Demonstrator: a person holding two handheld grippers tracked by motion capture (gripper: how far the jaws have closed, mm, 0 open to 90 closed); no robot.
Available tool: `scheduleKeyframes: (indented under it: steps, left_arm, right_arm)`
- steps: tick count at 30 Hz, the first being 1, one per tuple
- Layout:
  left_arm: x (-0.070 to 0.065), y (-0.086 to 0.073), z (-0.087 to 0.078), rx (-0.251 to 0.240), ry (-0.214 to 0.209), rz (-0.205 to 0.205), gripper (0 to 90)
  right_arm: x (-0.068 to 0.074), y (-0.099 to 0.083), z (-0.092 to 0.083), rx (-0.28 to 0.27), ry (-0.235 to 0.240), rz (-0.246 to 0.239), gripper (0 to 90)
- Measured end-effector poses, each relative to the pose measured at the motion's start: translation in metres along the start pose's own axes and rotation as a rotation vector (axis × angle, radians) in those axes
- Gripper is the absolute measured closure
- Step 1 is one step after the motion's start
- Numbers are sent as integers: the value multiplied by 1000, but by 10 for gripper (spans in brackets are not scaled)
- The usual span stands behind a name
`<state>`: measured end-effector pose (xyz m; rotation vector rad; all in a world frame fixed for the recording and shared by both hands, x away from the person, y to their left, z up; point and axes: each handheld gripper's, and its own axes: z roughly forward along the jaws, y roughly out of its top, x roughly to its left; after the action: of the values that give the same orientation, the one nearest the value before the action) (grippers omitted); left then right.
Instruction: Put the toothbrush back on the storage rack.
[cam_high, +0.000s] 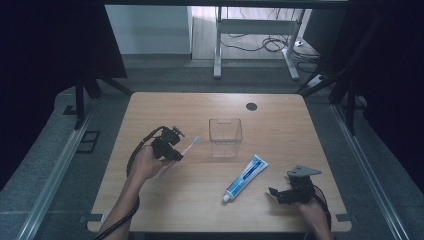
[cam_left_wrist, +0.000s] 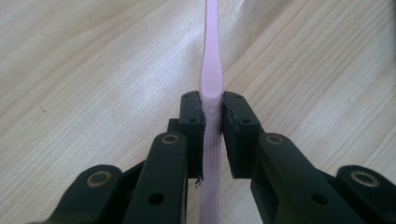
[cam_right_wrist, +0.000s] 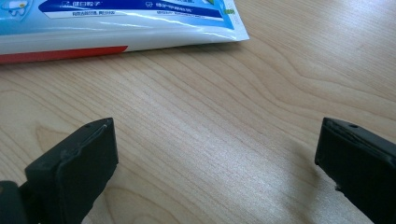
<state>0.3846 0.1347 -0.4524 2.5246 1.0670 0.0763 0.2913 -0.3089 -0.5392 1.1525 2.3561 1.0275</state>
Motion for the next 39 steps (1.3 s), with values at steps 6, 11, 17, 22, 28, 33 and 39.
scheduleKeyframes:
  steps: [6,11,17,22,28,33,39]
  left_arm:
    - [0,2,-7,-38,-10,-1,788]
    - [-1,6,-12,-75,-24,4,788]
    - [-2,11,-19,-106,-19,26,789]
    - [-5,16,-27,-135,-23,17,789]
    - [-7,21,-34,-162,-22,24,788]
    - [-10,26,-39,-197,-24,35,788]
    - [-14,33,-42,-222,-20,49,788]
  right_arm:
    - [0,0,0,-1,0,2,0]
    - [0,0,0,-1,0,3,0]
    - [0,0,0,-2,0,2,0]
    - [0,0,0,0,1,2,0]
    - [0,0,0,0,1,1,0]
    - [0,0,0,-1,0,1,0]
    - [0,0,0,-5,-1,1,0]
